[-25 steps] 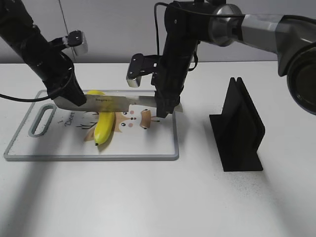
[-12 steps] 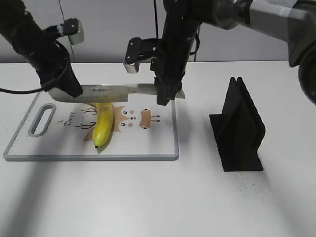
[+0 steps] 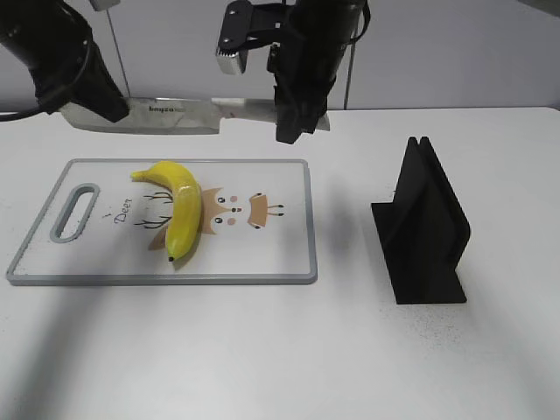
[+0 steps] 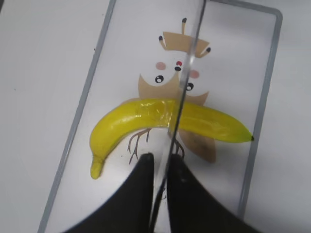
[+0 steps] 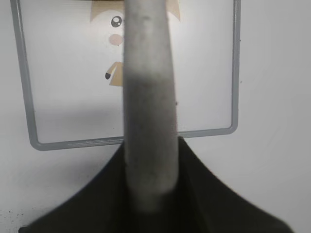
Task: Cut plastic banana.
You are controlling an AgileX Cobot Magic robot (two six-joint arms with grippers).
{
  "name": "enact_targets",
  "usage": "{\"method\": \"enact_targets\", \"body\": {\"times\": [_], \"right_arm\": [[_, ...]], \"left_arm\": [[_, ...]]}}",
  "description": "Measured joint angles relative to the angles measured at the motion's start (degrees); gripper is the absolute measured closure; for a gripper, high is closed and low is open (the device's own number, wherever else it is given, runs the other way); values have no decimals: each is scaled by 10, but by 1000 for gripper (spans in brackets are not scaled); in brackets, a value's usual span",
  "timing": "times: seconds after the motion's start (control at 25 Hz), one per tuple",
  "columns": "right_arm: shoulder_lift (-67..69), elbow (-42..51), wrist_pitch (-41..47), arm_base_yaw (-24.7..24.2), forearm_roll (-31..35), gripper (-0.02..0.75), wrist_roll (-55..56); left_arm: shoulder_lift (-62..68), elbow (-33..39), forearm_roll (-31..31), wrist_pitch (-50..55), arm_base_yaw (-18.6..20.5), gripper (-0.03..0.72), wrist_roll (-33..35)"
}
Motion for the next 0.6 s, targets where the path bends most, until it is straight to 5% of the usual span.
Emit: {"method": "enact_targets", "body": {"times": [0.32,0.6], "right_arm": [[-11,0,0,0,-4,575,17],[-29,0,-2,-1,-5,576,25]], "left_arm": [[-22,1,-76,-6,2,101,-22],[-63,1,-87,-76,2,62,-68]]}}
